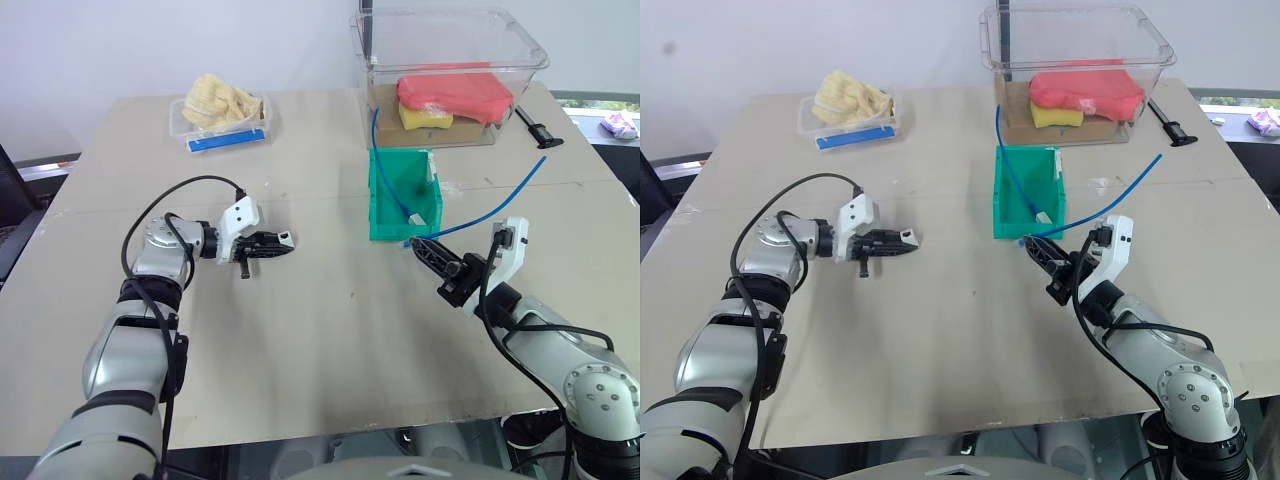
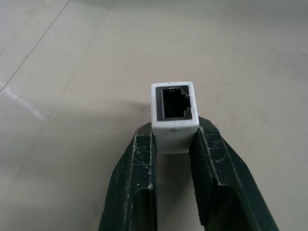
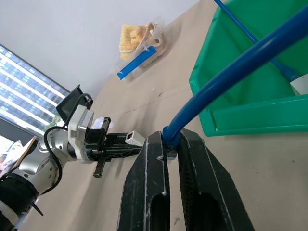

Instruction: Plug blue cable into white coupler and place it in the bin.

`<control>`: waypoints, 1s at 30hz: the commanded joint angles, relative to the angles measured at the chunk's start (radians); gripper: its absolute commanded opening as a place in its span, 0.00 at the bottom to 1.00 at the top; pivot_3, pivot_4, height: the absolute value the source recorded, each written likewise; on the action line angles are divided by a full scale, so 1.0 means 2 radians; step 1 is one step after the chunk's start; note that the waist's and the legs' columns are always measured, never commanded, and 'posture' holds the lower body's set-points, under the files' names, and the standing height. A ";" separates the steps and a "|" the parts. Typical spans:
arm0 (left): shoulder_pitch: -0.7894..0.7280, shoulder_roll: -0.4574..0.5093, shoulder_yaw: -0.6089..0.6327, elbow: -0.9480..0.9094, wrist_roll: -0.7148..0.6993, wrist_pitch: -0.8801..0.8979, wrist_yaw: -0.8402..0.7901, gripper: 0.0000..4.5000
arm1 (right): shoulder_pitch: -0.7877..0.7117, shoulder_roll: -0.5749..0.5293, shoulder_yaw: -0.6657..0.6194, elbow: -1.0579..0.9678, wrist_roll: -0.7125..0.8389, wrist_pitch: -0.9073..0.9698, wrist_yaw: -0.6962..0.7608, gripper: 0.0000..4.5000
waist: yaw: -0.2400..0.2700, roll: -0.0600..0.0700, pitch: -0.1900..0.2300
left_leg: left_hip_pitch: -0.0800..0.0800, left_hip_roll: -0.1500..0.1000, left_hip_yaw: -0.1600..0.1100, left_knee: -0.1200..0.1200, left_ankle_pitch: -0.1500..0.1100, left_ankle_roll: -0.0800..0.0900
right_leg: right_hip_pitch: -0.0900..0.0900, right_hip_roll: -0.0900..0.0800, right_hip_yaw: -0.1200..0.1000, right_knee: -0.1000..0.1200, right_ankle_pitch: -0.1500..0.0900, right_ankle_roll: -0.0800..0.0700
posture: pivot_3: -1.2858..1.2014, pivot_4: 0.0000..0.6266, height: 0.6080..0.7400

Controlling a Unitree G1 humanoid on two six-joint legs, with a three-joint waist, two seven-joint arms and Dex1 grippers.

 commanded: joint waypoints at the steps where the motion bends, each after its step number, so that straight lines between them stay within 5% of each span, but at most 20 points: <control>1: 0.014 -0.008 0.008 -0.076 -0.026 0.023 -0.030 0.09 | -0.008 -0.022 -0.011 -0.027 -0.029 -0.007 0.033 0.00 | 0.000 0.000 0.000 | 0.000 0.000 0.000 0.000 0.000 0.000 | 0.000 0.000 0.000 0.000 0.000 0.000 | 0.52 0.24 1.00; 11: 0.108 -0.067 -0.067 -0.402 -0.027 0.204 0.026 0.09 | -0.100 -0.146 0.050 0.000 -0.197 0.000 0.230 0.00 | 0.000 0.000 0.000 | 0.000 0.000 0.000 0.000 0.000 0.000 | 0.000 0.000 0.000 0.000 0.000 0.000 | 0.52 0.24 1.00; 19: 0.078 -0.090 -0.134 -0.375 0.039 0.180 0.063 0.09 | -0.198 -0.173 0.164 0.098 -0.356 -0.035 0.392 0.00 | 0.001 0.000 0.000 | 0.000 0.000 0.001 0.001 0.000 0.000 | 0.000 0.000 0.001 0.000 0.000 0.000 | 0.52 0.24 1.00; 30: 0.059 -0.085 -0.149 -0.364 0.049 0.172 0.052 0.09 | -0.238 -0.134 0.201 0.184 -0.457 -0.074 0.493 0.00 | 0.001 0.000 0.000 | -0.001 0.000 0.001 0.002 0.001 -0.002 | 0.000 0.000 0.000 0.000 0.000 0.000 | 0.52 0.24 1.00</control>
